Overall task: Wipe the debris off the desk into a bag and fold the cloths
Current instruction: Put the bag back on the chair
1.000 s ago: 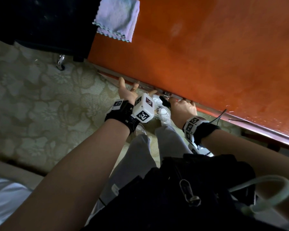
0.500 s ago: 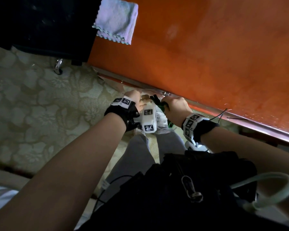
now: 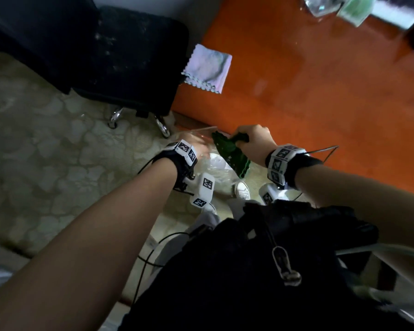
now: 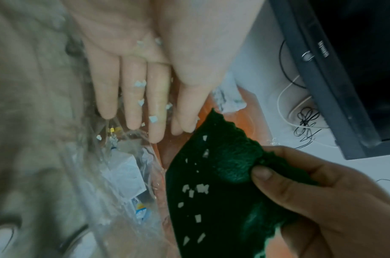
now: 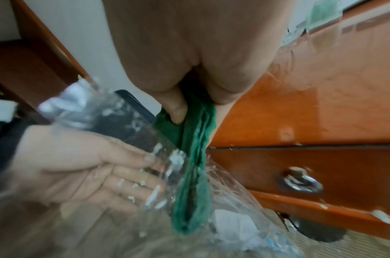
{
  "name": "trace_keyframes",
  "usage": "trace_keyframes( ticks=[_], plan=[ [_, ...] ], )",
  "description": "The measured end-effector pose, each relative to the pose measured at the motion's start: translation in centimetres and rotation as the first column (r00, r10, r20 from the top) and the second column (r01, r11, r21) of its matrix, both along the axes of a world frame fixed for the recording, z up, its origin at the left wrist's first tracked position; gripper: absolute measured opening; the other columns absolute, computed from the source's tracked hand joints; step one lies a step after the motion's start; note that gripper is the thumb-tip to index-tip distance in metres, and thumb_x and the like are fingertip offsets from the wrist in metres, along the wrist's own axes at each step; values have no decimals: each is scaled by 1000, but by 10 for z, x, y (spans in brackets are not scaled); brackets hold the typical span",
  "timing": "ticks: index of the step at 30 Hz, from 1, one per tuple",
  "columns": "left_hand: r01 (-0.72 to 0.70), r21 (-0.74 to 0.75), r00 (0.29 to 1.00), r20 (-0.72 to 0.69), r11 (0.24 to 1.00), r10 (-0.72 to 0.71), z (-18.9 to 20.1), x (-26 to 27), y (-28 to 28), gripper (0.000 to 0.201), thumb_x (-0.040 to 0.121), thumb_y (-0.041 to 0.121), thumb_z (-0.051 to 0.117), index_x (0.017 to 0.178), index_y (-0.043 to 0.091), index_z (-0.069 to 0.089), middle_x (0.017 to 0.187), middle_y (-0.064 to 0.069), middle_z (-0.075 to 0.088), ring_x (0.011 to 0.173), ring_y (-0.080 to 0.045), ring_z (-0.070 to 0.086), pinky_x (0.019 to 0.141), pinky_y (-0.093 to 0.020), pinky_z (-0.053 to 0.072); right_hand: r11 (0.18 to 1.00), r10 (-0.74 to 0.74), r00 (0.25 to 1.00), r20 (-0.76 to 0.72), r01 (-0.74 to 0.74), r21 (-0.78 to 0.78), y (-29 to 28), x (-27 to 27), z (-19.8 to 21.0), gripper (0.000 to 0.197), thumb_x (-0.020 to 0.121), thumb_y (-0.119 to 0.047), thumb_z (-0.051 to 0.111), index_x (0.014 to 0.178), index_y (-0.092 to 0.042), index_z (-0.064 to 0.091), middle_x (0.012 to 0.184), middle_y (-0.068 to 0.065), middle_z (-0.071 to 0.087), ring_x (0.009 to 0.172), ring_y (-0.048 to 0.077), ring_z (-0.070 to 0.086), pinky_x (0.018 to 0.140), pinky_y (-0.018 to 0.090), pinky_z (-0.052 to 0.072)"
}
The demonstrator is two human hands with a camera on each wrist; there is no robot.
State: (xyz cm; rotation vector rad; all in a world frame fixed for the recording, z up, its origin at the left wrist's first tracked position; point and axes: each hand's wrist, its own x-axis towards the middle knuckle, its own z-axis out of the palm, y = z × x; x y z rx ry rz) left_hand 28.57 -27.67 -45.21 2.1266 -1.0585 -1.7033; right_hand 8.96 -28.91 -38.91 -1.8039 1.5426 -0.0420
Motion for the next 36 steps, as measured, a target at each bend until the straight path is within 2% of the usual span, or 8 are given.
trace_keyframes(
  ticks=[3,5,11,15,18,23,30,36],
  plan=[
    [18,-108,998,60,994,-11,40,37,-1,13,79,6,74,87,15,78,86,-3,75,84,-22,72,81,-30,60,1000,2,998,67,-1,-16,-15,34,21,31,85,-5,53,101,-24,72,91,3,68,85,20,62,66,18,45],
    [19,-143,995,98,990,-4,49,65,-6,17,78,6,74,76,22,76,85,-1,75,83,-19,72,82,-30,60,999,10,994,113,-6,-34,-26,57,34,30,84,-4,54,101,-21,72,92,2,66,89,20,62,70,23,47],
    [40,-181,978,208,983,-1,91,141,-32,48,79,25,77,125,19,67,116,-2,70,104,-21,68,99,-36,52,991,110,966,234,-88,-99,-62,131,66,30,84,-2,55,105,-17,70,100,2,68,91,16,61,82,27,51],
    [81,-192,960,278,978,-25,107,187,-68,18,65,38,77,82,39,72,97,3,75,95,-21,71,93,-39,55,987,154,943,294,-130,-99,-97,184,69,25,85,-4,58,96,-23,71,91,-2,67,84,10,60,74,21,48],
    [61,-190,950,311,980,2,116,216,-94,18,78,30,78,94,23,73,90,-1,72,91,-23,69,87,-32,55,985,164,930,329,-138,-100,-129,223,62,24,83,-7,60,90,-27,70,91,-2,69,84,11,61,68,15,45],
    [30,-179,957,290,983,23,111,282,-146,25,89,1,68,113,-3,70,98,-10,68,69,-7,61,53,-6,46,995,104,928,357,-98,-35,-193,283,46,22,83,-8,61,88,-28,70,90,-1,69,83,13,63,74,23,50],
    [-4,-130,954,298,991,43,106,342,-220,18,90,6,64,104,4,75,106,-10,72,100,-20,65,84,-24,50,998,-23,942,334,0,69,-269,334,26,26,82,-5,59,88,-27,71,88,2,69,84,16,64,72,22,50],
    [-15,-46,977,213,999,25,90,372,-268,19,92,12,65,105,3,74,106,-15,73,99,-24,68,74,-23,52,990,-106,958,267,75,123,-326,366,11,27,83,-3,58,89,-26,71,88,4,68,83,19,64,70,22,46]
  ],
)
